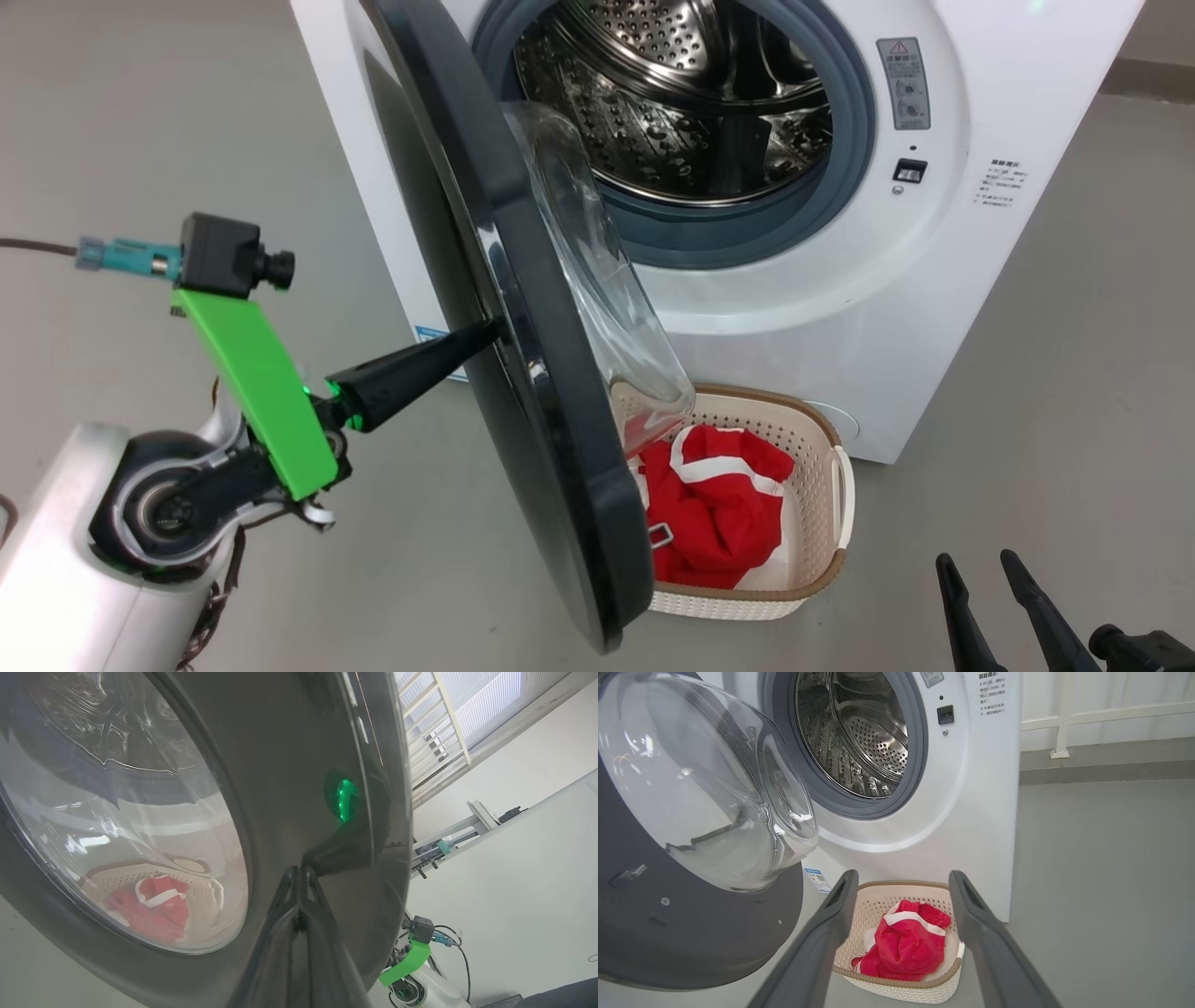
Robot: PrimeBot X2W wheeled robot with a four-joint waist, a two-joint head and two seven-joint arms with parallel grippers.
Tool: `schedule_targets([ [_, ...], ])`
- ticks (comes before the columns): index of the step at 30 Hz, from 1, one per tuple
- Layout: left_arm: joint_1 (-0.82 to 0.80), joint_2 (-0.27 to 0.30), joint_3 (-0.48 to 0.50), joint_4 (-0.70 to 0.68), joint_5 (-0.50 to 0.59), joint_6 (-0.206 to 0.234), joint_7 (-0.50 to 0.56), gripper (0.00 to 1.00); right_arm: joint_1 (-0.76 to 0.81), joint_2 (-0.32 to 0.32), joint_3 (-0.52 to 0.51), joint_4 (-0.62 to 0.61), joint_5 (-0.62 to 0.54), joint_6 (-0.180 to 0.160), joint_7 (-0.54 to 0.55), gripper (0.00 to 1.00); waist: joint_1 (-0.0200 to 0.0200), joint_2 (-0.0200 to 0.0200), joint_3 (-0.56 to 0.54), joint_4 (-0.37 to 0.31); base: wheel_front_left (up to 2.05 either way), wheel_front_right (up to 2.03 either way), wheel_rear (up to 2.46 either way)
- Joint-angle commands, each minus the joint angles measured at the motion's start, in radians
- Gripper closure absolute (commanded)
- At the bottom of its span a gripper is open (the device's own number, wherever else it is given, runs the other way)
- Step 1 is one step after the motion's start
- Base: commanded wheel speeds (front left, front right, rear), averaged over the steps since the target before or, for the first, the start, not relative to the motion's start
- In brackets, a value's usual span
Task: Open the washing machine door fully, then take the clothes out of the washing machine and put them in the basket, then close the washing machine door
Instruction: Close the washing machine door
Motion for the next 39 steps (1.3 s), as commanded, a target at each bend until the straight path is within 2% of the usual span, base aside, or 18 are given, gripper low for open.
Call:
schedule_targets([
  [1, -0.062, 0.028, 0.028, -0.025, -0.002, -0.007, -0.019, 1.00, -0.035, -0.012, 0.021, -0.023, -0.008, 0.000, -0.006, 0.00, 0.0000, -0.0001, 0.004, -0.003, 0.00, 0.00, 0.00],
  [9, -0.043, 0.047, 0.007, -0.004, -0.008, -0.007, -0.081, 1.00, -0.032, -0.007, 0.015, -0.022, -0.008, 0.000, -0.006, 0.00, 0.0000, -0.0001, -0.001, 0.007, 0.00, 0.00, 0.00],
  [17, 0.053, 0.062, -0.001, 0.012, -0.029, -0.007, -0.181, 1.00, -0.038, -0.006, 0.025, -0.020, -0.009, 0.000, -0.006, 0.00, 0.0000, -0.0001, -0.009, 0.037, 0.00, 0.00, 0.00],
  [23, 0.156, 0.069, -0.010, 0.033, -0.039, -0.007, -0.269, 0.95, -0.042, -0.006, 0.033, -0.016, -0.010, 0.000, -0.006, 0.00, 0.0000, -0.0001, -0.019, 0.066, 0.00, 0.00, 0.00],
  [24, 0.174, 0.067, -0.010, 0.035, -0.044, -0.007, -0.285, 0.92, -0.043, -0.006, 0.036, -0.015, -0.009, 0.000, -0.006, 0.00, 0.0000, -0.0001, -0.020, 0.069, 0.00, 0.00, 0.00],
  [25, 0.192, 0.066, -0.011, 0.038, -0.047, -0.007, -0.301, 0.83, -0.044, -0.006, 0.036, -0.015, -0.009, 0.000, -0.006, 0.00, 0.0000, -0.0001, -0.022, 0.075, 0.00, 0.00, 0.00],
  [29, 0.265, 0.056, -0.007, 0.054, -0.059, -0.007, -0.375, 0.58, -0.047, -0.006, 0.040, -0.014, -0.010, 0.000, -0.006, 0.00, 0.0000, -0.0001, -0.023, 0.091, 0.00, 0.00, 0.00],
  [32, 0.314, 0.046, -0.009, 0.071, -0.059, -0.007, -0.431, 0.50, -0.049, -0.006, 0.041, -0.014, -0.009, 0.000, -0.006, 0.00, 0.0000, -0.0001, -0.023, 0.102, 0.00, 0.00, 0.00],
  [34, 0.343, 0.040, -0.014, 0.087, -0.056, -0.007, -0.467, 0.26, -0.050, -0.006, 0.043, -0.013, -0.009, 0.000, -0.006, 0.00, 0.0000, -0.0001, -0.023, 0.108, 0.00, 0.00, 0.00],
  [35, 0.358, 0.035, -0.017, 0.095, -0.057, -0.007, -0.484, 0.20, -0.051, -0.006, 0.044, -0.012, -0.009, 0.000, -0.006, 0.00, 0.0000, -0.0001, -0.024, 0.111, 0.00, 0.00, 0.00],
  [37, 0.385, 0.025, -0.019, 0.107, -0.066, -0.007, -0.515, 0.00, -0.052, -0.006, 0.045, -0.011, -0.008, 0.000, -0.006, 0.00, 0.0000, -0.0001, -0.025, 0.114, 0.00, 0.00, 0.00],
  [39, 0.412, 0.022, -0.021, 0.120, -0.069, -0.007, -0.543, 0.00, -0.053, -0.006, 0.047, -0.009, -0.008, 0.000, -0.006, 0.00, 0.0000, -0.0001, -0.026, 0.116, 0.00, 0.00, 0.00],
])
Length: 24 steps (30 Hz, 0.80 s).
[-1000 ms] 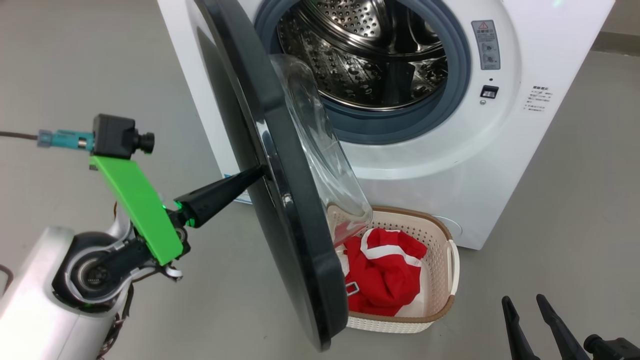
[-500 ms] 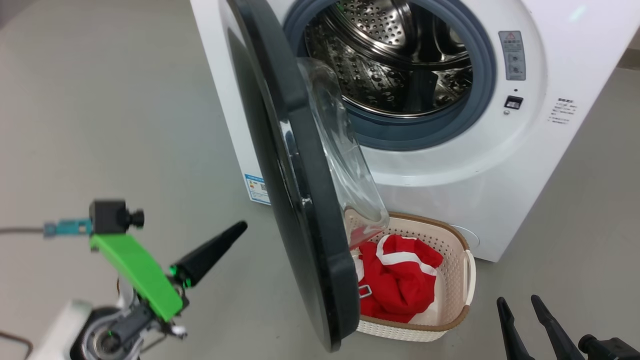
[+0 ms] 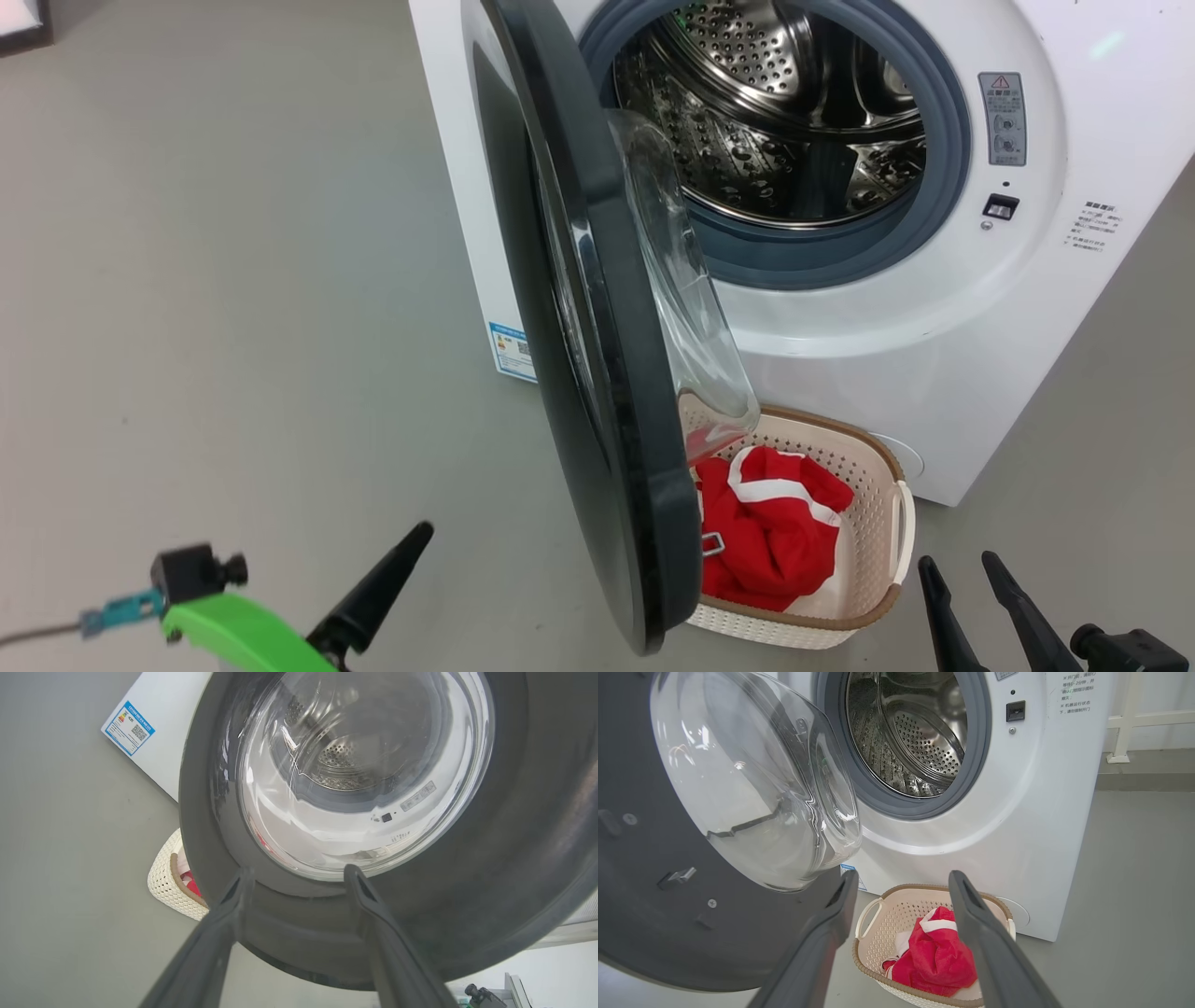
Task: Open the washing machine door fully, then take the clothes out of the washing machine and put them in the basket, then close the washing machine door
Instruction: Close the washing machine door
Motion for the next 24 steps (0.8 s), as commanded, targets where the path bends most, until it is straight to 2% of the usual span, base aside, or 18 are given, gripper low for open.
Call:
schedule_targets([
  [1, -0.008, 0.020, 0.041, -0.009, -0.009, -0.007, -0.028, 0.00, -0.044, -0.014, 0.022, -0.021, -0.007, 0.000, -0.006, 0.00, 0.0000, 0.0000, 0.000, 0.002, 0.00, 0.00, 0.00],
  [7, 0.023, 0.017, 0.033, 0.032, 0.015, -0.007, -0.112, 0.00, -0.045, -0.019, 0.026, -0.021, -0.006, 0.000, -0.006, 0.00, 0.0000, 0.0000, 0.006, 0.005, 0.00, 0.00, 0.00],
  [17, 0.058, -0.002, -0.038, 0.129, 0.085, -0.007, -0.325, 0.00, -0.052, -0.020, 0.035, -0.011, -0.003, 0.000, -0.006, 0.00, 0.0000, 0.0000, 0.010, -0.009, 0.00, 0.00, 0.00],
  [24, 0.052, -0.005, -0.095, 0.216, 0.226, -0.007, -0.414, 0.00, -0.050, -0.019, 0.033, -0.008, -0.002, 0.000, -0.006, 0.00, 0.0000, 0.0000, 0.011, -0.012, 0.00, 0.00, 0.00],
])
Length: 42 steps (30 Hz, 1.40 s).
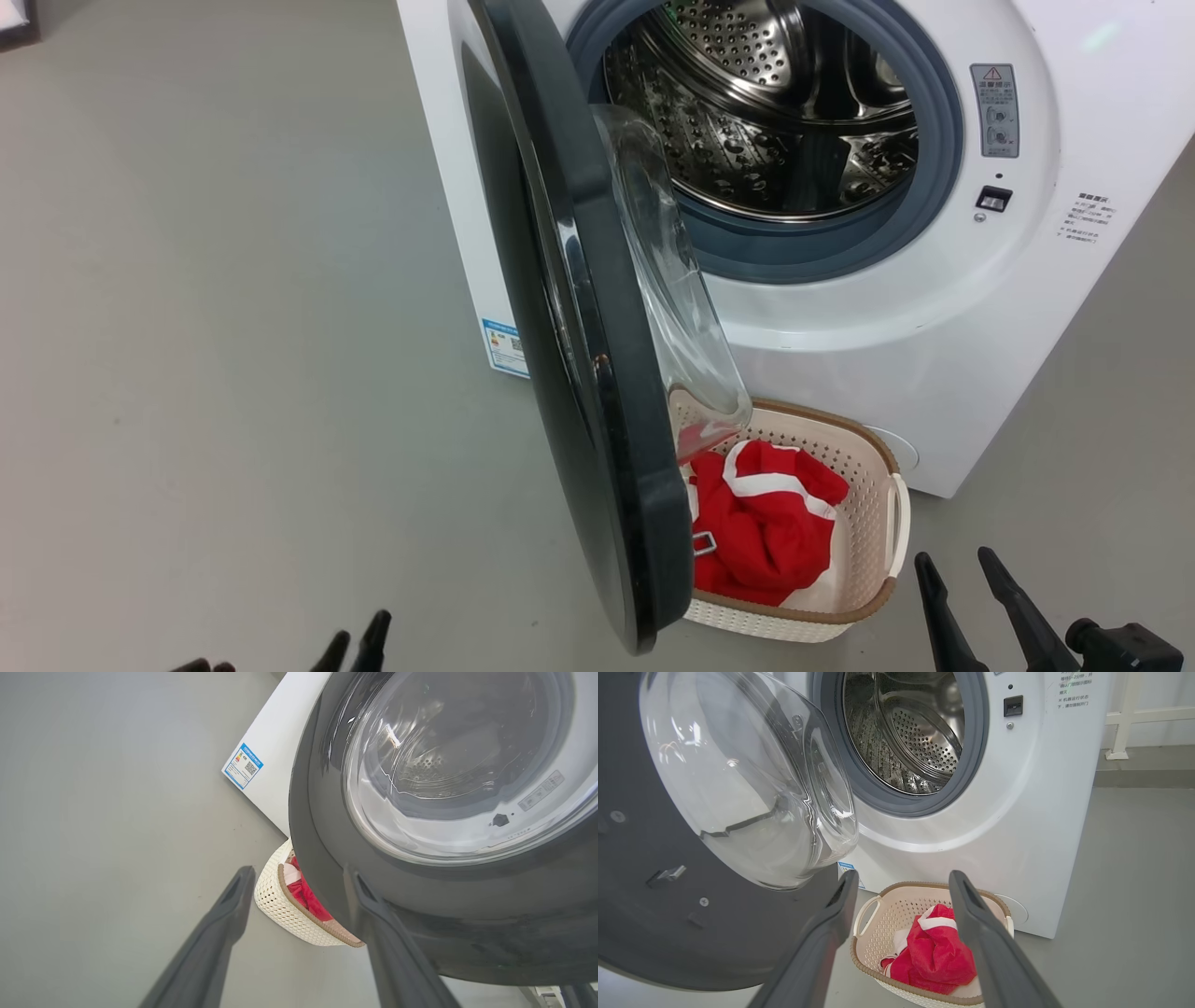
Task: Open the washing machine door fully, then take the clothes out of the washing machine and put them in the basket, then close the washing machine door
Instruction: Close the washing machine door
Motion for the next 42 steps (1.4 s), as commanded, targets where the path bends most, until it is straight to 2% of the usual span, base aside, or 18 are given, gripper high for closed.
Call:
schedule_targets([
  [1, -0.025, 0.013, 0.045, 0.000, 0.049, -0.007, -0.015, 0.00, -0.035, -0.015, 0.024, -0.022, -0.002, 0.000, -0.006, 0.00, 0.0000, 0.0000, 0.000, 0.001, 0.00, 0.00, 0.00],
  [3, -0.024, -0.003, 0.094, 0.009, 0.138, -0.007, -0.016, 0.00, -0.034, -0.014, 0.023, -0.022, -0.002, 0.000, -0.006, 0.00, 0.0000, 0.0000, -0.001, 0.003, 0.00, 0.00, 0.00],
  [4, -0.013, -0.030, 0.146, 0.006, 0.233, -0.007, -0.016, 0.00, -0.033, -0.013, 0.023, -0.023, -0.003, 0.000, -0.006, 0.00, 0.0000, 0.0000, -0.003, 0.005, 0.00, 0.00, 0.00],
  [11, 0.041, -0.123, 0.311, -0.029, 0.629, -0.007, -0.016, 0.00, -0.033, -0.012, 0.026, -0.022, -0.003, 0.000, -0.006, 0.00, 0.0000, 0.0000, -0.006, 0.006, 0.00, 0.00, 0.00],
  [15, 0.068, -0.182, 0.386, -0.064, 0.797, -0.007, -0.016, 0.00, -0.036, -0.012, 0.026, -0.022, -0.004, 0.000, -0.006, 0.00, 0.0000, 0.0000, -0.004, 0.005, 0.00, 0.00, 0.00],
  [20, 0.098, -0.238, 0.467, -0.126, 0.950, -0.007, -0.016, 0.00, -0.039, -0.013, 0.024, -0.021, -0.005, 0.000, -0.006, 0.00, 0.0000, 0.0000, -0.004, 0.004, 0.00, 0.00, 0.00],
  [24, 0.123, -0.269, 0.497, -0.172, 1.040, -0.007, -0.016, 0.00, -0.038, -0.013, 0.023, -0.021, -0.005, 0.000, -0.006, 0.00, 0.0000, 0.0000, -0.005, 0.004, 0.00, 0.00, 0.00],
  [29, 0.137, -0.286, 0.509, -0.189, 1.087, -0.007, -0.016, 0.00, -0.039, -0.013, 0.024, -0.021, -0.004, 0.000, -0.006, 0.00, 0.0000, 0.0000, -0.006, 0.003, 0.00, 0.00, 0.00],
  [42, 0.145, -0.307, 0.523, -0.196, 1.100, -0.007, -0.016, 0.00, -0.041, -0.010, 0.023, -0.018, -0.006, 0.000, -0.006, 0.00, 0.0000, 0.0000, -0.011, 0.001, 0.00, 0.00, 0.00],
])
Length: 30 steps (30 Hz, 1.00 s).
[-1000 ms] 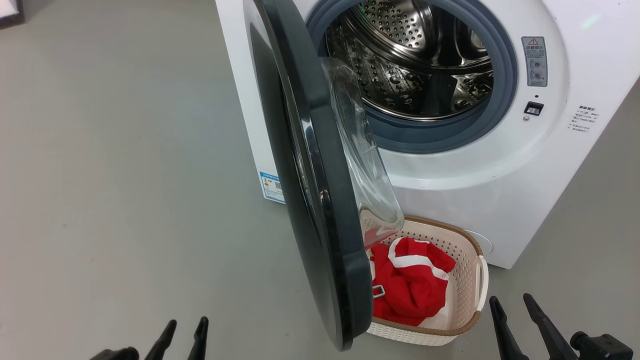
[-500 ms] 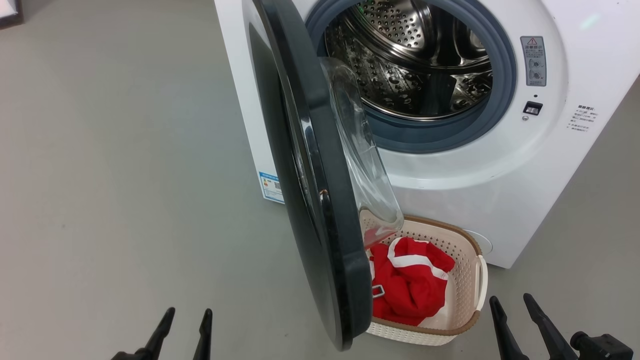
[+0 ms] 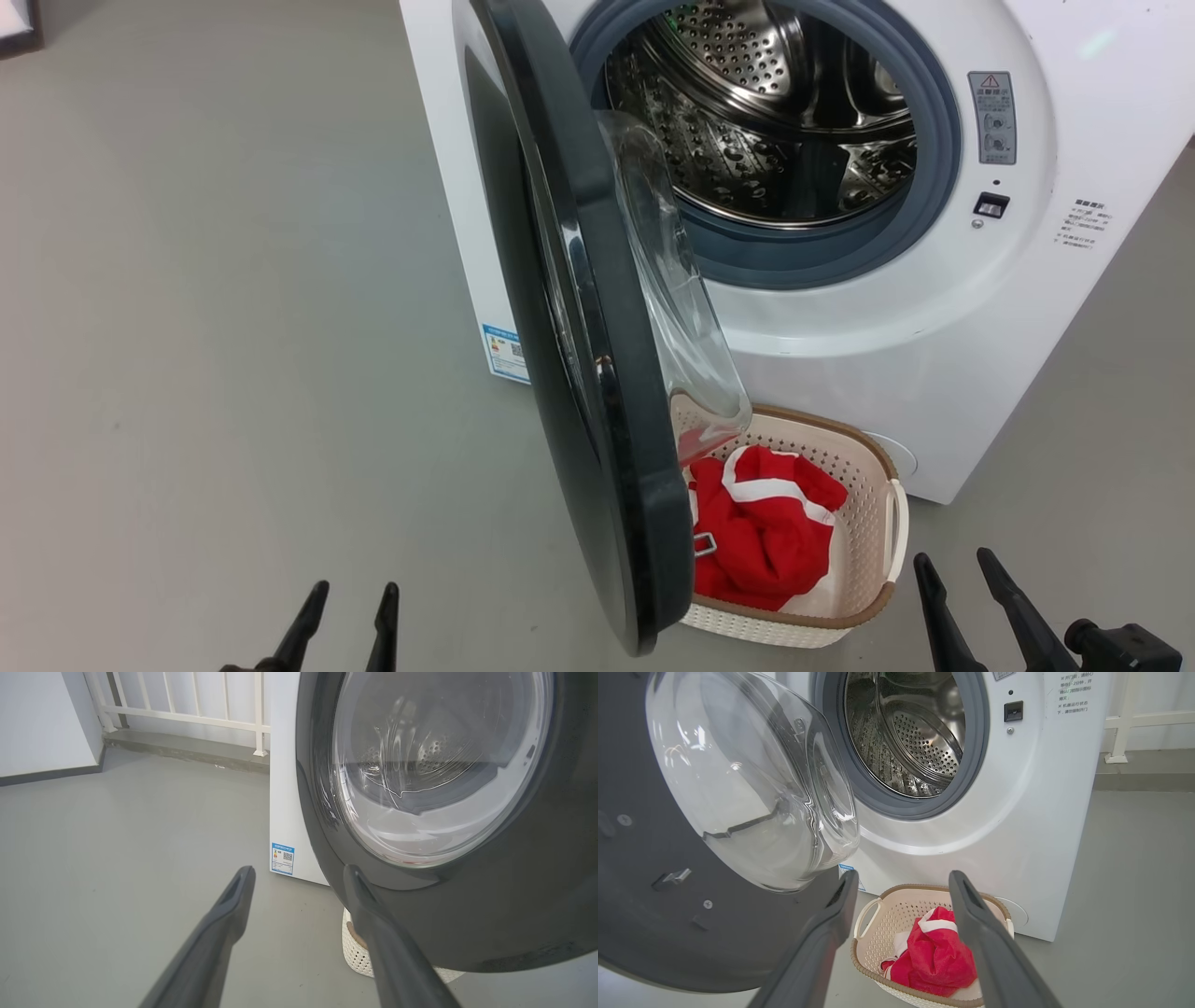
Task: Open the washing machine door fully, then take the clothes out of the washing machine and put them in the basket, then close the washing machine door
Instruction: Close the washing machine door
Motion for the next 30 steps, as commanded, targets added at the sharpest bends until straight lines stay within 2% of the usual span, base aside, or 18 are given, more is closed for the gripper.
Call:
schedule_targets([
  [1, -0.017, 0.004, 0.038, -0.029, 0.008, -0.005, -0.012, 0.00, -0.041, -0.011, 0.024, -0.020, -0.006, 0.000, -0.006, 0.00, 0.0000, 0.0000, -0.001, 0.000, 0.00, 0.00, 0.00],
  [6, -0.019, 0.003, 0.041, -0.037, -0.008, -0.005, -0.012, 0.00, -0.042, -0.009, 0.023, -0.020, -0.006, 0.000, -0.006, 0.00, 0.0000, 0.0000, 0.000, -0.002, 0.00, 0.00, 0.00],
  [8, -0.021, 0.002, 0.036, -0.033, -0.073, -0.005, -0.012, 0.00, -0.042, -0.009, 0.022, -0.019, -0.006, 0.000, -0.006, 0.00, 0.0000, 0.0000, 0.000, -0.003, 0.00, 0.00, 0.00],
  [9, -0.022, 0.002, 0.024, -0.026, -0.135, -0.005, -0.012, 0.16, -0.043, -0.008, 0.022, -0.019, -0.006, 0.000, -0.006, 0.00, 0.0000, 0.0000, 0.000, -0.004, 0.00, 0.00, 0.00],
  [10, -0.024, 0.002, 0.007, -0.014, -0.197, -0.005, -0.012, 0.60, -0.044, -0.008, 0.023, -0.019, -0.006, 0.000, -0.006, 0.00, 0.0000, 0.0000, 0.000, -0.005, 0.00, 0.00, 0.00],
  [11, -0.028, 0.002, -0.014, -0.005, -0.255, -0.005, -0.012, 0.88, -0.045, -0.008, 0.023, -0.019, -0.006, 0.000, -0.006, 0.00, 0.0000, 0.0000, 0.001, -0.006, 0.00, 0.00, 0.00],
  [12, -0.032, 0.002, -0.041, 0.005, -0.313, -0.005, -0.012, 1.00, -0.046, -0.008, 0.024, -0.018, -0.006, 0.000, -0.006, 0.00, 0.0000, 0.0000, 0.002, -0.008, 0.00, 0.00, 0.00],
  [15, -0.047, 0.008, -0.114, 0.014, -0.502, -0.005, -0.012, 1.00, -0.049, -0.009, 0.028, -0.018, -0.005, 0.000, -0.006, 0.00, 0.0000, 0.0000, 0.004, -0.016, 0.00, 0.00, 0.00],
  [17, -0.055, 0.014, -0.152, -0.002, -0.695, -0.005, -0.012, 1.00, -0.052, -0.009, 0.029, -0.019, -0.005, 0.000, -0.006, 0.00, 0.0000, 0.0000, 0.008, -0.024, 0.00, 0.00, 0.00],
  [21, -0.067, 0.063, -0.210, -0.060, -1.074, -0.005, 0.020, 1.00, -0.055, -0.011, 0.027, -0.021, -0.003, 0.000, -0.006, 0.00, 0.0000, 0.0000, 0.018, -0.041, 0.00, 0.00, 0.00],
  [25, -0.065, 0.107, -0.236, -0.105, -1.378, -0.005, 0.240, 1.00, -0.060, -0.014, 0.027, -0.020, -0.002, 0.000, -0.006, 0.00, 0.0000, 0.0000, 0.028, -0.057, 0.00, 0.00, 0.00],
  [28, -0.062, 0.137, -0.237, -0.108, -1.479, -0.005, 0.422, 1.00, -0.066, -0.017, 0.030, -0.019, 0.000, 0.000, -0.006, 0.00, 0.0000, 0.0000, 0.035, -0.071, 0.00, 0.00, 0.00],
  [29, -0.062, 0.137, -0.237, -0.108, -1.479, -0.005, 0.422, 1.00, -0.066, -0.017, 0.030, -0.019, 0.000, 0.000, -0.006, 0.00, 0.0000, 0.0000, 0.035, -0.071, 0.00, 0.00, 0.00],
  [30, -0.062, 0.136, -0.228, -0.112, -1.502, -0.005, 0.467, 1.00, -0.068, -0.017, 0.030, -0.018, 0.000, 0.000, -0.006, 0.00, 0.0000, 0.0000, 0.039, -0.075, 0.00, 0.00, 0.00],
])
